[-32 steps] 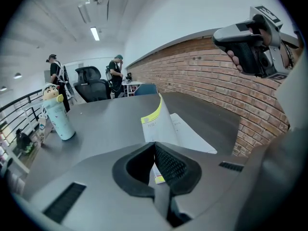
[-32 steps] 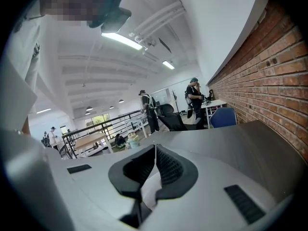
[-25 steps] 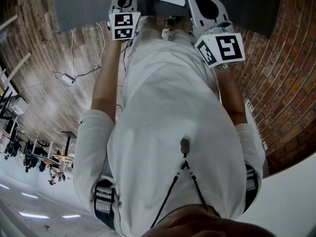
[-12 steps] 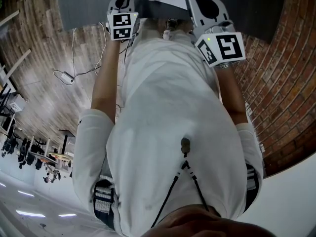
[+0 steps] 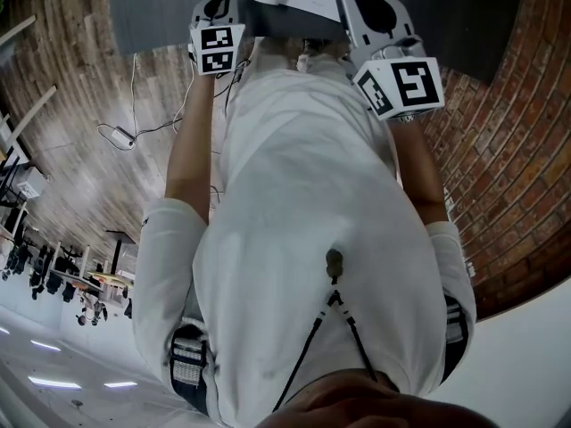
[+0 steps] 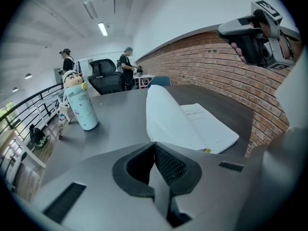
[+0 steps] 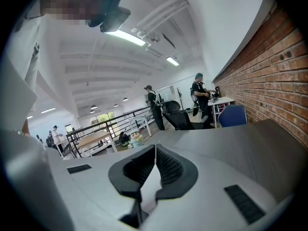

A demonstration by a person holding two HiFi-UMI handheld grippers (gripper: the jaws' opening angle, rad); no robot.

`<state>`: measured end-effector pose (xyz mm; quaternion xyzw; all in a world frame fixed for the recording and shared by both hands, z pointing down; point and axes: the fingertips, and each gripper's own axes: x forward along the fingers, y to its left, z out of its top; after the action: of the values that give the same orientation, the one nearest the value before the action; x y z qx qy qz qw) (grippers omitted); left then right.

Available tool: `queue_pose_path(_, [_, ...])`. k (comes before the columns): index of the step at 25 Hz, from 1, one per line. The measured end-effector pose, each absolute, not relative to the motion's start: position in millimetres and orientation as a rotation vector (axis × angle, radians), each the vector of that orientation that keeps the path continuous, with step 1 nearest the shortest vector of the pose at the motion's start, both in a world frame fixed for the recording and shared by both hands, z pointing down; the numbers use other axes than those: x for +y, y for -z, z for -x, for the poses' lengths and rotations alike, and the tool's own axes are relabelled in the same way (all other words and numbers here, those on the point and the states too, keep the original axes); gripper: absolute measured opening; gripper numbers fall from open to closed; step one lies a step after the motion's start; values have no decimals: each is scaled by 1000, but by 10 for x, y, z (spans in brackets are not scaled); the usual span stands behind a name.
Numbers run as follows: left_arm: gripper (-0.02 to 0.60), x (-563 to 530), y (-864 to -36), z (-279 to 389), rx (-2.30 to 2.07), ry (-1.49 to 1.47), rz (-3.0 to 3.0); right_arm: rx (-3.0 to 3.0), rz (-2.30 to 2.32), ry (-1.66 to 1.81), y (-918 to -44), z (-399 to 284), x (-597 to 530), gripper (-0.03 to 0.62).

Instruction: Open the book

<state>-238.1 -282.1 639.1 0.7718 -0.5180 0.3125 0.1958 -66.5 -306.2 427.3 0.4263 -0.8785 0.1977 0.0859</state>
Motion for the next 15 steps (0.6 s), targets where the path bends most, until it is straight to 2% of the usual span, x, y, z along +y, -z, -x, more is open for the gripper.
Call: queue_pose_path(15, [23,-2984,-6680,2762,-1429,-918,-2084,-2598,-1269,-628,-4427,917,-3376,38])
